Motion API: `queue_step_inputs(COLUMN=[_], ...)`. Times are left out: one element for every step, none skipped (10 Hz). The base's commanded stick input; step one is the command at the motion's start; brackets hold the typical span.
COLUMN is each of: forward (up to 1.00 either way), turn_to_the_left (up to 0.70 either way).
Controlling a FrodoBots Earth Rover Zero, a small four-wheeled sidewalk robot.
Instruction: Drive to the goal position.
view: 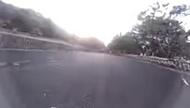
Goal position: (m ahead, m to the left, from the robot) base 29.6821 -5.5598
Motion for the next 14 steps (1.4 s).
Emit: queue_step_inputs(forward=[0.7, 0.7, 0.7, 0.7, 0.7, 0.7, 0.7, 0.7, 0.7, 0.7, 0.7, 0.7, 0.7, 0.7], turn_to_the_left=[0.0, 0.0, 0.0, 0.0, 0.0, 0.0, 0.0, 0.0, 0.0, 0.0, 0.0, 0.0, 0.0, 0.0])
